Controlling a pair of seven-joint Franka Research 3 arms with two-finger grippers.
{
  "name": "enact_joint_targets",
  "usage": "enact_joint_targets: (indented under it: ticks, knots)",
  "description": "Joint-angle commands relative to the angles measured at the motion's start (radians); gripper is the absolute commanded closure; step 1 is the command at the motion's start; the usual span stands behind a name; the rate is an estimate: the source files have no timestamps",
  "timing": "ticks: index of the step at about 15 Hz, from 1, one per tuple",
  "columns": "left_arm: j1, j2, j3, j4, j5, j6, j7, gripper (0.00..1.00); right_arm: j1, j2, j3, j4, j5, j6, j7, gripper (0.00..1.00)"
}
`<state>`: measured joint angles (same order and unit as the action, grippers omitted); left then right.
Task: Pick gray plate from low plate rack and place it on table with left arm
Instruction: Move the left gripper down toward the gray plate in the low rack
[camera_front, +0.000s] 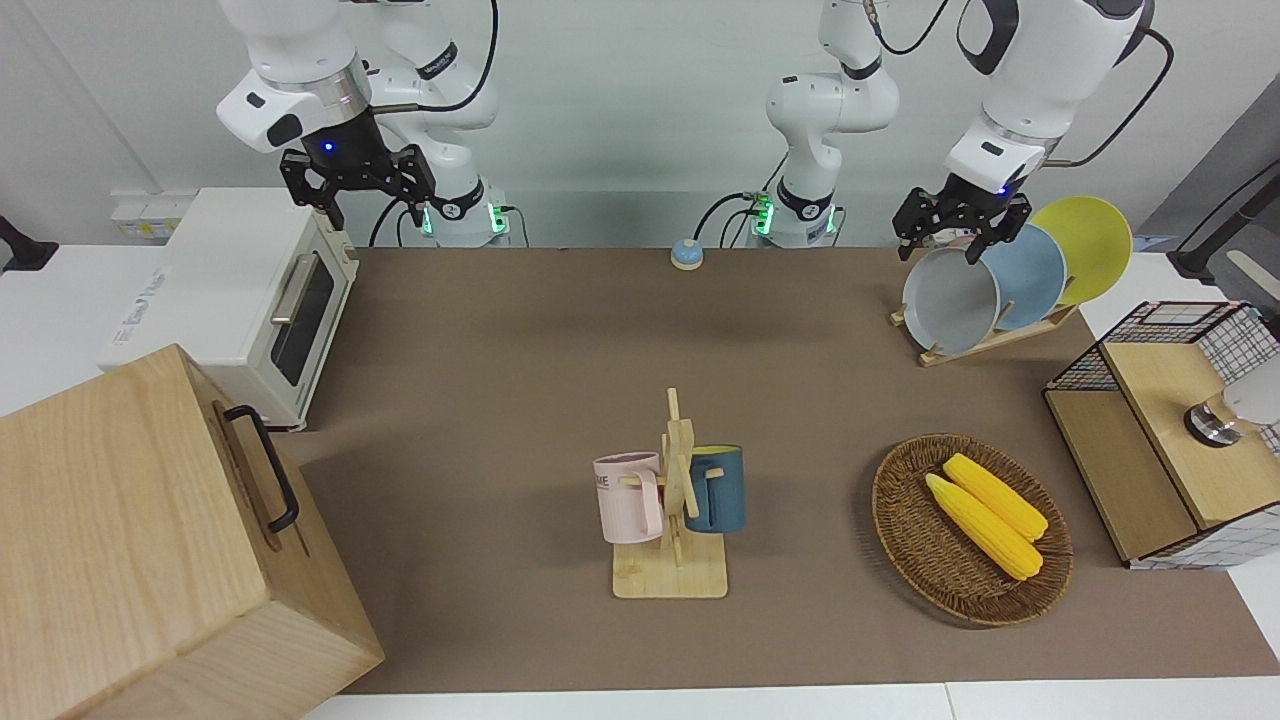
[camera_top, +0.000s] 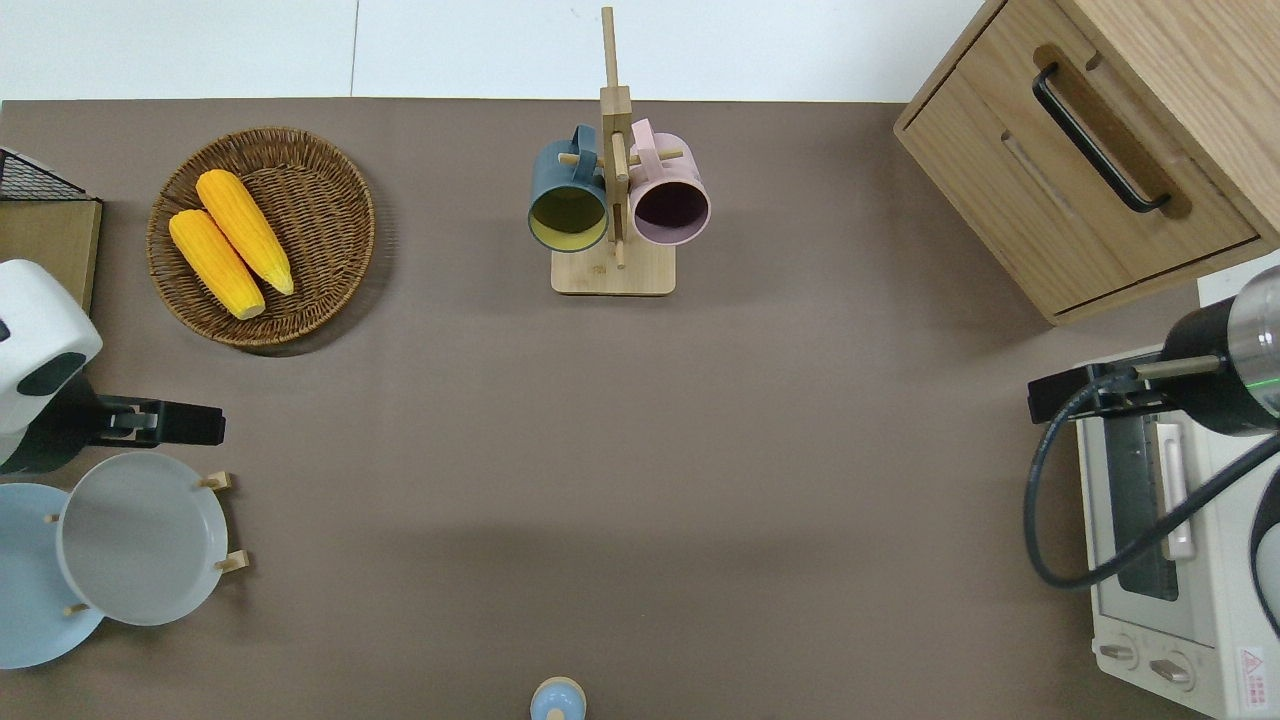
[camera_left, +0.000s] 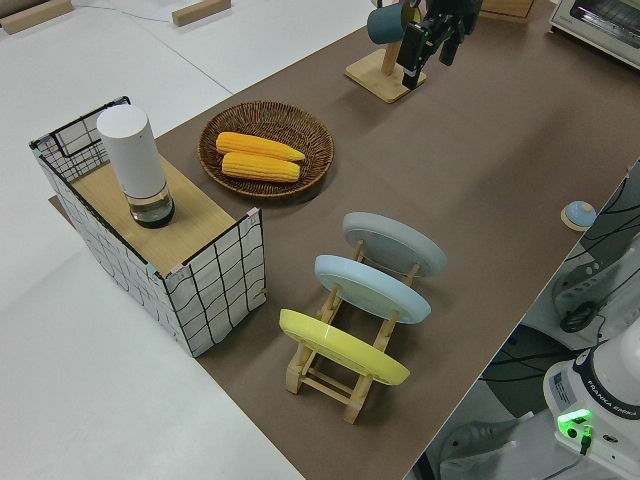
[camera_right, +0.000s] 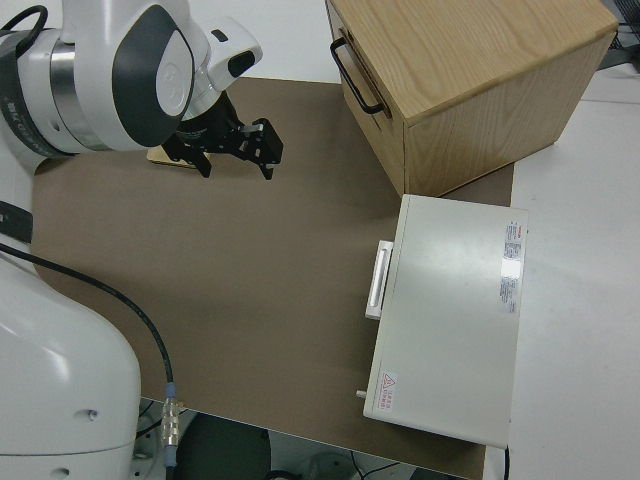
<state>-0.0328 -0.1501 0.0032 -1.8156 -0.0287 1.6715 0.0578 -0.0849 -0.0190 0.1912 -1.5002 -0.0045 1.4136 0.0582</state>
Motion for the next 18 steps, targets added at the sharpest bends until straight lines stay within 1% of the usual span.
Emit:
enact_joint_targets:
  ticks: [1, 5, 8, 9, 10, 14, 18]
  knots:
    - [0.005, -0.028, 0.003, -0.028, 0.015, 0.005, -0.009, 0.01, -0.007, -0.002, 0.007, 0.006, 0.006, -0.015, -0.001, 0.011]
    - [0.011, -0.028, 0.015, -0.030, 0.033, -0.001, 0.005, 0.01, -0.007, -0.002, 0.007, 0.006, 0.006, -0.015, 0.000, 0.013]
    - [0.013, -0.029, 0.027, -0.030, 0.128, -0.029, 0.007, 0.01, -0.007, -0.002, 0.005, 0.006, 0.006, -0.015, -0.001, 0.011]
    - [0.014, -0.029, 0.037, -0.030, 0.141, -0.035, 0.008, 0.01, -0.007, -0.002, 0.007, 0.006, 0.006, -0.015, -0.001, 0.011]
    - [0.011, -0.029, 0.055, -0.030, 0.141, -0.041, 0.010, 0.00, -0.007, -0.002, 0.005, 0.006, 0.006, -0.015, 0.000, 0.011]
    - [0.027, -0.032, 0.090, -0.030, 0.141, -0.058, 0.011, 0.01, -0.007, -0.002, 0.007, 0.006, 0.006, -0.015, 0.000, 0.013]
    - [0.028, -0.034, 0.139, -0.033, 0.135, -0.082, 0.011, 0.01, -0.007, -0.002, 0.007, 0.006, 0.006, -0.015, -0.001, 0.013]
